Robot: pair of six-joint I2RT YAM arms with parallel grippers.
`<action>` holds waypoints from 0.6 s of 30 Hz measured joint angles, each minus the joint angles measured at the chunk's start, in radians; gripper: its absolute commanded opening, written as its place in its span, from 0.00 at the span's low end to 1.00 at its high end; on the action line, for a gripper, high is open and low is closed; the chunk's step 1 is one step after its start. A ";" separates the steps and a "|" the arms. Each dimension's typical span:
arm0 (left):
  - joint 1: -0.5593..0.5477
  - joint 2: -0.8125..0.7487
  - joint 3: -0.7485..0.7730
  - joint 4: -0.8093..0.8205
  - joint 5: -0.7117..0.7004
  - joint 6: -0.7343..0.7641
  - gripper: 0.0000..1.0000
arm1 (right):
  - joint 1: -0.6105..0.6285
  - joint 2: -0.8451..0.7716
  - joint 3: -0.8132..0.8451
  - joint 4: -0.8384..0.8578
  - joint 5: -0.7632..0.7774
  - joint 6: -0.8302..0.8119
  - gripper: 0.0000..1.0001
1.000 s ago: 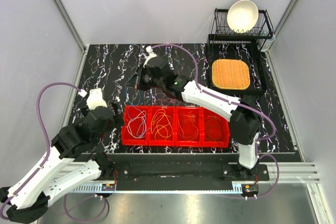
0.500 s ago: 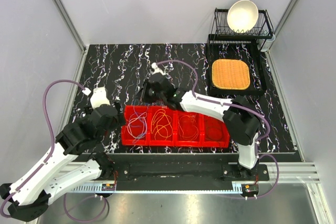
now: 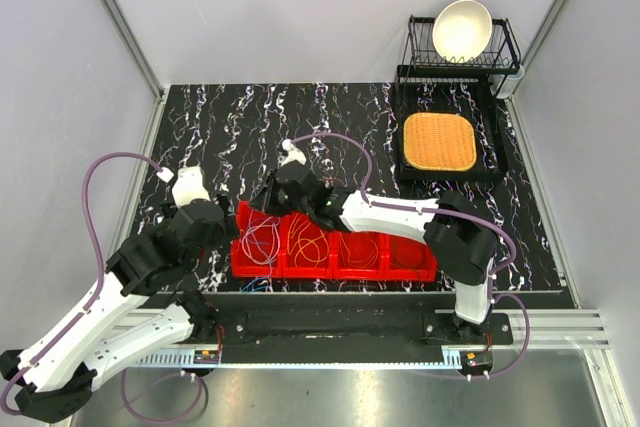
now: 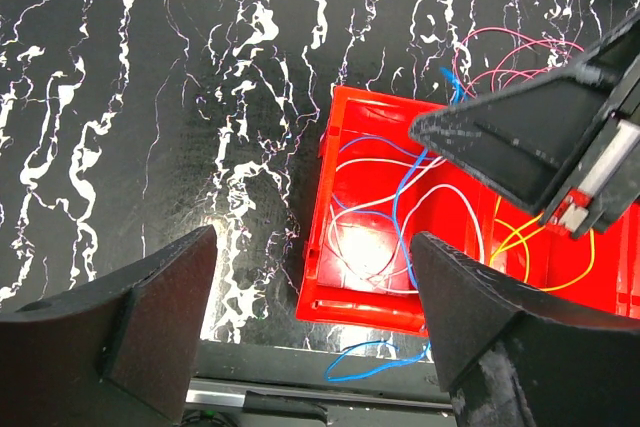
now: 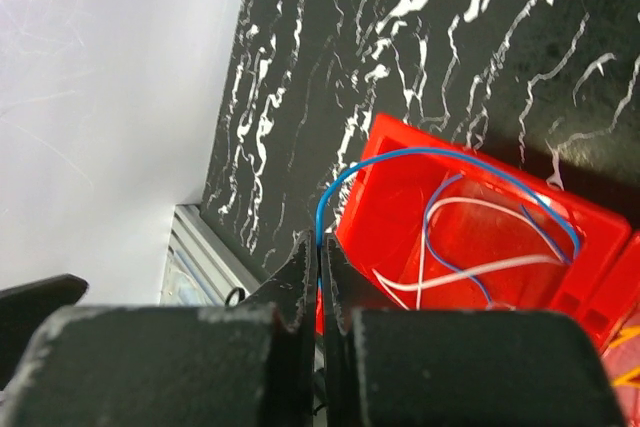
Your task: Untangle the cables
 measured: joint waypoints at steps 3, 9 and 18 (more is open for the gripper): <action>0.000 0.000 0.000 0.003 0.000 0.000 0.81 | 0.005 -0.004 -0.018 0.001 0.004 0.004 0.00; 0.000 0.000 0.000 0.004 0.000 0.000 0.80 | 0.003 -0.029 -0.012 -0.022 0.030 -0.014 0.00; 0.000 -0.015 -0.001 0.004 0.000 0.003 0.79 | -0.074 -0.086 0.155 -0.053 -0.061 -0.004 0.00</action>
